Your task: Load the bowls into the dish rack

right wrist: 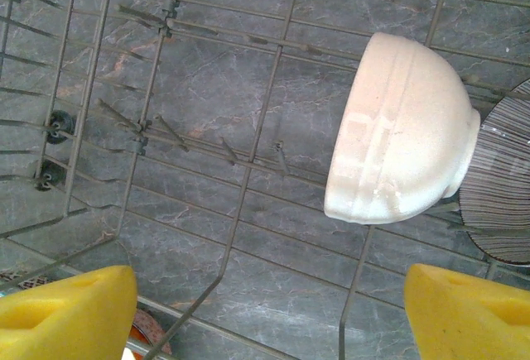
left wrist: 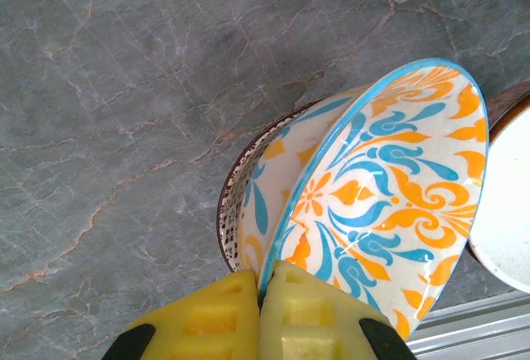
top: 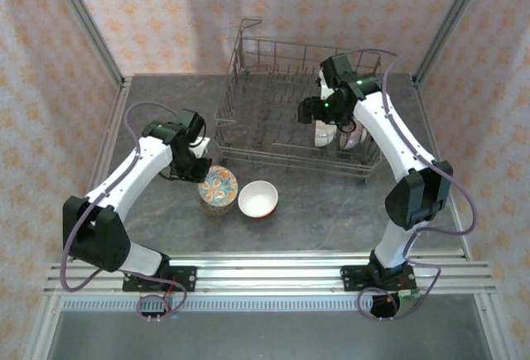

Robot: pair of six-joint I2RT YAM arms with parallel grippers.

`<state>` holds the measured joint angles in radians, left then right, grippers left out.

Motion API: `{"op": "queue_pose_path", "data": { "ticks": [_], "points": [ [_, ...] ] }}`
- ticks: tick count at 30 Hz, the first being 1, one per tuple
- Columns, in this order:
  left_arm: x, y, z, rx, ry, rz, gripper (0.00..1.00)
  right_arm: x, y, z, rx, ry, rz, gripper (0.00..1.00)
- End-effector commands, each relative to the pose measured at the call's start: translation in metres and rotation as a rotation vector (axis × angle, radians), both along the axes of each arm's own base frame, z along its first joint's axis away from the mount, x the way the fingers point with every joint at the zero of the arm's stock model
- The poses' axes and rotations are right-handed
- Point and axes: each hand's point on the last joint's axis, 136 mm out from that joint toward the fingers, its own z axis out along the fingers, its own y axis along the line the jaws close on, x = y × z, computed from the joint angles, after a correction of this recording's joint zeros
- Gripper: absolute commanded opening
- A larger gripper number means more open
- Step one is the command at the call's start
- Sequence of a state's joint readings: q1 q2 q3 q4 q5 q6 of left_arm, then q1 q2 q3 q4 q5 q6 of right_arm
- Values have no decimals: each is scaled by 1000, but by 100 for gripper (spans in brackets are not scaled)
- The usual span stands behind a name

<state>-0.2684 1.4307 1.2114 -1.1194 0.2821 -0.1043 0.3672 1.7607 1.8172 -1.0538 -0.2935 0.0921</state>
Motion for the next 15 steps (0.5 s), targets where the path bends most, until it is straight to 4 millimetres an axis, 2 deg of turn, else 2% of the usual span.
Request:
{"op": "queue_pose_path", "data": {
  "ticks": [1, 9, 15],
  "points": [
    [-3, -2, 24, -28, -43, 0, 0, 3, 6, 9, 14, -17, 6, 84],
    [-7, -5, 52, -67, -101, -1, 0, 5, 7, 15, 18, -32, 9, 85],
    [3, -19, 87, -157, -177, 9, 0, 12, 14, 25, 52, -52, 26, 86]
  ]
}}
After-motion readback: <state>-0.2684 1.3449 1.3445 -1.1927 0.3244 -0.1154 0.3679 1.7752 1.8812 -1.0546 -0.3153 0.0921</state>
